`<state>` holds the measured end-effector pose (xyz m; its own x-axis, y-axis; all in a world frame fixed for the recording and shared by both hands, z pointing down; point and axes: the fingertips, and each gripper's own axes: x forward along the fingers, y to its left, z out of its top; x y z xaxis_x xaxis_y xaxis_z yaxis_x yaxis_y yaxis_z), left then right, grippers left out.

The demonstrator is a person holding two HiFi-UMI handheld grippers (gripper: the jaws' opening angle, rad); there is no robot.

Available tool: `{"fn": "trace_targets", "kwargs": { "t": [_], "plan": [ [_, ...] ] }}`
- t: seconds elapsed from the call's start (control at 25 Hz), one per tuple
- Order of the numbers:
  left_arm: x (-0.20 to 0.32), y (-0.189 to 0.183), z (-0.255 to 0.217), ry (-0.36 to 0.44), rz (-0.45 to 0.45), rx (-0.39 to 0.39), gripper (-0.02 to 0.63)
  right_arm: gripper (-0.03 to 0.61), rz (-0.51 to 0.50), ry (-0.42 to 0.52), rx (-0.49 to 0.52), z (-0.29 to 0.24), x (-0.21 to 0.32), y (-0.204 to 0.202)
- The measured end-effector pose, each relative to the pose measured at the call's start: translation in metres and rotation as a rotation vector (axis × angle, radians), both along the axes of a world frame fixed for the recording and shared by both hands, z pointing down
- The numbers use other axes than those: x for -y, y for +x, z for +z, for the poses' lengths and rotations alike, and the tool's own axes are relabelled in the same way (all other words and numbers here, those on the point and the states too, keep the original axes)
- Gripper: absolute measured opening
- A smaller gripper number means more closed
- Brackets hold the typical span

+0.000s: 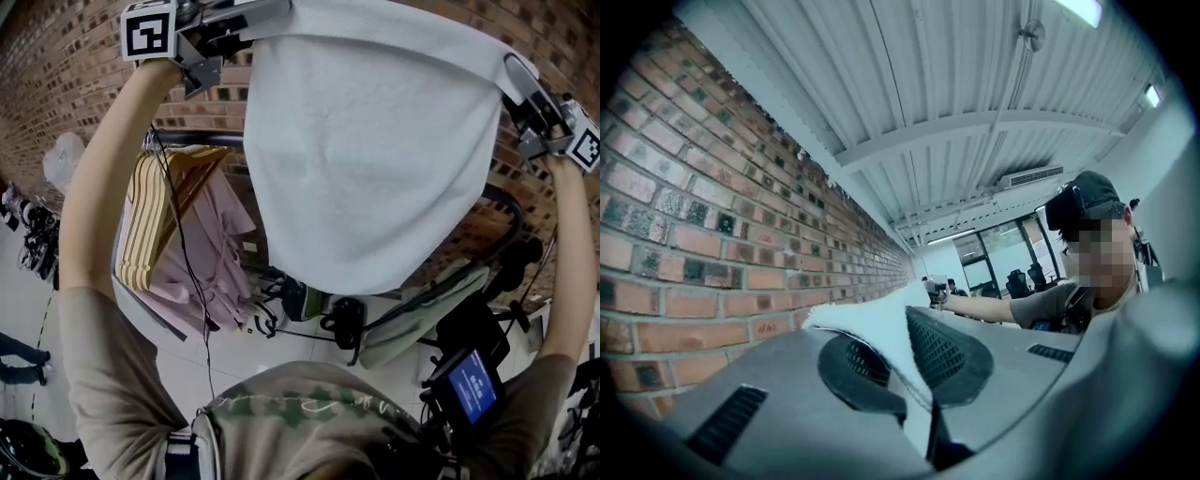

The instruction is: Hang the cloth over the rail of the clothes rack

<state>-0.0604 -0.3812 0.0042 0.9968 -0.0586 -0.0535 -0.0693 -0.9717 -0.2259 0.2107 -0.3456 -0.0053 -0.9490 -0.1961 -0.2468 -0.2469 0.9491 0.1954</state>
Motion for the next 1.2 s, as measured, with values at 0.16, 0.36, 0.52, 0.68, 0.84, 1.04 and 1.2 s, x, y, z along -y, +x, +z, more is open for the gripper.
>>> {"fn": "trace_targets", "kwargs": {
  "t": [0.16,0.36,0.52,0.68,0.84,1.04,1.2],
  "plan": [
    [0.018,0.004,0.011,-0.037,-0.006,0.009,0.017,0.016,0.017,-0.004,-0.014,0.006,0.008,0.005],
    [0.016,-0.006,0.008,-0.038,-0.013,0.004,0.017,0.015,0.014,-0.016,-0.025,0.002,0.012,-0.004],
    [0.011,-0.002,0.01,-0.036,-0.002,0.004,0.017,0.016,0.048,-0.028,-0.033,0.004,0.012,-0.001],
    [0.02,0.001,0.012,-0.049,-0.042,0.014,0.017,0.016,0.069,-0.044,-0.013,0.006,0.019,0.001],
    [0.03,0.001,0.014,-0.072,-0.091,0.018,0.017,0.016,0.092,-0.054,-0.021,0.01,0.027,0.001],
    [0.045,0.002,0.023,-0.086,-0.116,0.019,0.017,0.017,0.09,-0.067,-0.008,0.014,0.037,0.003],
    [0.066,0.003,0.047,-0.12,-0.157,0.06,0.017,0.016,0.138,-0.134,-0.046,0.038,0.063,0.005]
  ]
}}
